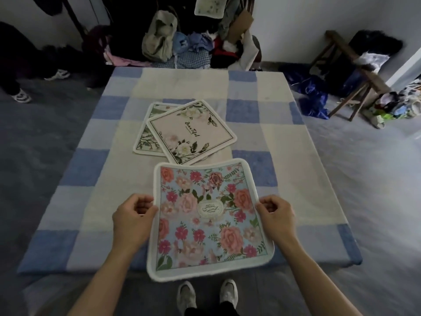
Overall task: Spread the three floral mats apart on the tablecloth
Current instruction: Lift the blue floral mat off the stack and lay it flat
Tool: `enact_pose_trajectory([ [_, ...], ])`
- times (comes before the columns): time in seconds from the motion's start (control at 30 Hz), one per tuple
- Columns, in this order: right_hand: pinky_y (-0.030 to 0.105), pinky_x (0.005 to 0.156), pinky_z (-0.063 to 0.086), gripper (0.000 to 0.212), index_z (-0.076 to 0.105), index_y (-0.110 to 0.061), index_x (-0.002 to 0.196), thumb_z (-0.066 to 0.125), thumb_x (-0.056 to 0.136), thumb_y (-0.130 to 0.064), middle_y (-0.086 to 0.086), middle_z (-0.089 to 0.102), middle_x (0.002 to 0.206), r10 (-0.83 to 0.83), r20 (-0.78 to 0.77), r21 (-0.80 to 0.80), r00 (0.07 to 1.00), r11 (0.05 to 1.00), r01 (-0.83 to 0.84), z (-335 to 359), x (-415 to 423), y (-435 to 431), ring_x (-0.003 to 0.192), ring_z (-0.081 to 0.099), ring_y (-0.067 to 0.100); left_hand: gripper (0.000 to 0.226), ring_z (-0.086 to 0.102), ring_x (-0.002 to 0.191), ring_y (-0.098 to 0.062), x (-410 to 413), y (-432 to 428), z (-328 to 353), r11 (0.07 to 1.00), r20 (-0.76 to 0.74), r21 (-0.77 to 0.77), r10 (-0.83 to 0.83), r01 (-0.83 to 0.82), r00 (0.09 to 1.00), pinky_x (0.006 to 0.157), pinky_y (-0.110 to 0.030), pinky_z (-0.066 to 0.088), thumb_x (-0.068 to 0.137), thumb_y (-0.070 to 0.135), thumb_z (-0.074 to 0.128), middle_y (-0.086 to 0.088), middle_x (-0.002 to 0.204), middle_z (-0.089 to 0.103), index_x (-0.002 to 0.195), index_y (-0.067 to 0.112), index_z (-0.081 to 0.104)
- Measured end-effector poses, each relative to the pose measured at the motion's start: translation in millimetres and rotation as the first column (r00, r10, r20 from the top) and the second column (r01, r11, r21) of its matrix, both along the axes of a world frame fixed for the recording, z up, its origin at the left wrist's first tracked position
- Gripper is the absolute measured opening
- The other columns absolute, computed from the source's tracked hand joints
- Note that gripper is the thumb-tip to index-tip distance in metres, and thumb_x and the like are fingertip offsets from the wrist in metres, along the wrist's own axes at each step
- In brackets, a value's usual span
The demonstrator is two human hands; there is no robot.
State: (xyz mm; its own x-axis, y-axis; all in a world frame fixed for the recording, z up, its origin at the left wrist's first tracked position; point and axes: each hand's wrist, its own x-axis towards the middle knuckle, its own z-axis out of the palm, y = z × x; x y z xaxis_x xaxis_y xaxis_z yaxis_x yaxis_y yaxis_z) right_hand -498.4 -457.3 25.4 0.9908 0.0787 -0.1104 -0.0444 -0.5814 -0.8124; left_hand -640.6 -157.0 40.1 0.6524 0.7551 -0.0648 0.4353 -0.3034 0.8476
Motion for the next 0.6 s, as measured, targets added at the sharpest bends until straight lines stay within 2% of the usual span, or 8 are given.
enact_pose_trajectory([
  [0.13,0.014,0.050,0.050,0.011,0.067,-0.030,0.077,0.069,0.087,-0.026,-0.014,0.070,0.070,-0.007,-0.051,-0.029,0.999,1.000,0.006,-20.5,-0.2,3.5,0.062,0.068,-0.001,0.019,0.067,0.072,-0.011,3.2,4.6,-24.9,0.999,-0.040,-0.031,-0.007,0.006,0.999,0.066,-0.033,0.058,0.078,0.011,0.077,0.007,0.078,0.070,0.085,0.025,0.067],
  [0.2,0.015,0.051,0.050,0.011,0.067,-0.030,0.077,0.069,0.087,-0.025,-0.012,0.070,0.069,-0.017,-0.049,-0.030,0.999,0.999,0.016,-26.5,1.5,7.4,0.063,0.067,-0.001,0.018,0.067,0.072,-0.013,6.0,8.2,-35.3,0.999,-0.041,-0.035,-0.009,0.008,0.999,0.067,-0.035,0.059,0.078,0.012,0.077,0.006,0.078,0.070,0.086,0.024,0.067],
  [0.37,0.017,0.055,0.051,0.009,0.067,-0.027,0.079,0.069,0.087,-0.024,-0.009,0.070,0.073,-0.042,-0.067,-0.036,0.997,0.999,0.040,-38.1,0.2,14.6,0.065,0.067,0.003,0.017,0.066,0.072,-0.011,13.4,16.6,-53.3,1.000,-0.053,0.002,-0.023,0.023,0.998,0.066,-0.028,0.054,0.078,0.011,0.076,0.007,0.078,0.069,0.088,0.022,0.067],
  [0.53,0.008,0.047,0.048,0.009,0.067,-0.025,0.078,0.070,0.087,-0.023,-0.009,0.070,0.073,-0.066,-0.086,-0.058,0.994,0.996,0.061,-53.9,-1.0,20.6,0.065,0.066,-0.005,0.017,0.065,0.072,-0.006,17.4,25.7,-69.6,1.000,-0.089,0.003,-0.029,0.029,0.996,0.062,-0.018,0.048,0.079,0.013,0.076,0.009,0.078,0.068,0.087,0.024,0.066],
  [0.6,0.008,0.046,0.047,0.010,0.067,-0.025,0.079,0.070,0.088,-0.023,-0.009,0.070,0.073,-0.058,-0.105,-0.075,0.993,0.996,0.051,-58.2,-1.2,25.3,0.063,0.066,-0.002,0.016,0.065,0.072,-0.007,15.8,25.3,-75.3,1.000,-0.108,0.005,-0.022,0.023,0.994,0.061,-0.017,0.047,0.080,0.012,0.075,0.009,0.078,0.067,0.087,0.023,0.066],
])
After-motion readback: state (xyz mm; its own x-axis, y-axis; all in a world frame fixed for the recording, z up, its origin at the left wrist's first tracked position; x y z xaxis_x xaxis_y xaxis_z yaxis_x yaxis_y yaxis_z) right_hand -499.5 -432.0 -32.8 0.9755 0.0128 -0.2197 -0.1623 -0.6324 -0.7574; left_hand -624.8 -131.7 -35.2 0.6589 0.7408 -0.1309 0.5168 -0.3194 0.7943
